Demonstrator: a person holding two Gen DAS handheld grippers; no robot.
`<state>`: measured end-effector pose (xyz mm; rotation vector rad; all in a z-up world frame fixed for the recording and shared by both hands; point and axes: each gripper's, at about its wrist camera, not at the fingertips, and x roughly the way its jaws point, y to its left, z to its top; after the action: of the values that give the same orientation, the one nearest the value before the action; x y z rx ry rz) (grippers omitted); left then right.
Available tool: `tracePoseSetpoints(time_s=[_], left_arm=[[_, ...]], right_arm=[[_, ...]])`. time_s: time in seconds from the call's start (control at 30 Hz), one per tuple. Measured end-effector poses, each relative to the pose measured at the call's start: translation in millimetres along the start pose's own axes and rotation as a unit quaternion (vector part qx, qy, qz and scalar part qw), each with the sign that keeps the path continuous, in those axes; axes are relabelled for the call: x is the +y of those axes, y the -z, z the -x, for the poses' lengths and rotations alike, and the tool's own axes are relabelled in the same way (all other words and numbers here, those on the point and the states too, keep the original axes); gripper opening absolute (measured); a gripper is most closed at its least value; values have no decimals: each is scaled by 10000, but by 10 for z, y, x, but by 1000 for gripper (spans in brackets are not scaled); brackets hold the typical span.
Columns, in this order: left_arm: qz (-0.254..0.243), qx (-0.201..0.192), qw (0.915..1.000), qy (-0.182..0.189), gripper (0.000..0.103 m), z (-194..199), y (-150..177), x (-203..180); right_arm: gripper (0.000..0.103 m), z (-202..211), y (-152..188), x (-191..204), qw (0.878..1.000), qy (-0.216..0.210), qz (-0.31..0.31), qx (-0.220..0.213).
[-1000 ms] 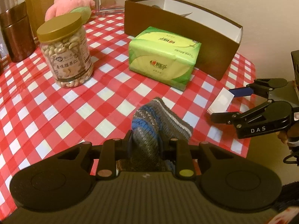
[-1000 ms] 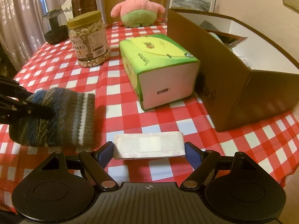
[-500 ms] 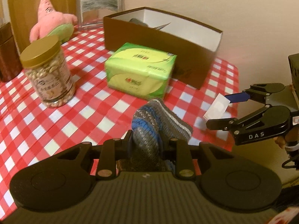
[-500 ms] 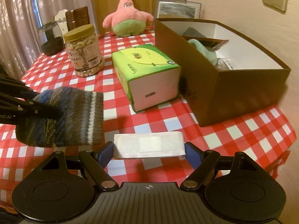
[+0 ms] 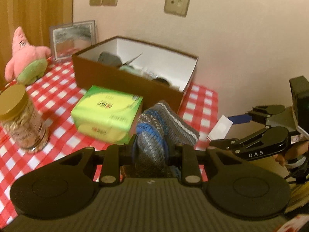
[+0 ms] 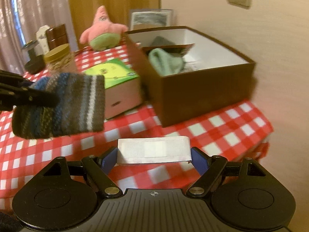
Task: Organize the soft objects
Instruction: 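Lift and carry the knit sleeve and white strip with both grippers over the box, then open both grippers to drop the knit sleeve and white strip into the box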
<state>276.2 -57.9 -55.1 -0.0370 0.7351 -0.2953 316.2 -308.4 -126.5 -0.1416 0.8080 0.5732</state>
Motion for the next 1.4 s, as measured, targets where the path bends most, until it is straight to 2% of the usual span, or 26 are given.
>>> tracePoseSetpoints(time_s=[0.3, 0.5, 0.73, 0.87, 1.07, 1.27, 1.33, 1.4], left_arm=[[278, -242, 9992, 167, 24, -211, -429, -241], [650, -290, 9974, 133, 24, -474, -782, -319], [1049, -406, 9932, -287, 24, -833, -1187, -290], [1239, -362, 9902, -535, 24, -1098, -1338, -250], [1396, -184, 9876, -699, 25, -1479, -1451, -204], [1491, 82, 9857, -784, 34, -1797, -1465, -129], [1495, 185, 9855, -783, 40, -1874, -1465, -93], [1480, 221, 9852, -836, 41, -1913, -1464, -71]], right_arm=[[81, 181, -235, -504, 9984, 485, -105, -257], [81, 197, -531, -802, 9967, 591, -117, -546], [81, 60, -973, -1050, 9953, 451, 112, -852], [81, -131, -1174, -1145, 9955, 303, 310, -846], [81, -451, -1376, -1257, 9959, 113, 511, -742], [81, -694, -1501, -1339, 9959, -42, 637, -638], [81, -757, -1526, -1367, 9960, -85, 658, -604], [81, -802, -1535, -1385, 9960, -117, 682, -566]])
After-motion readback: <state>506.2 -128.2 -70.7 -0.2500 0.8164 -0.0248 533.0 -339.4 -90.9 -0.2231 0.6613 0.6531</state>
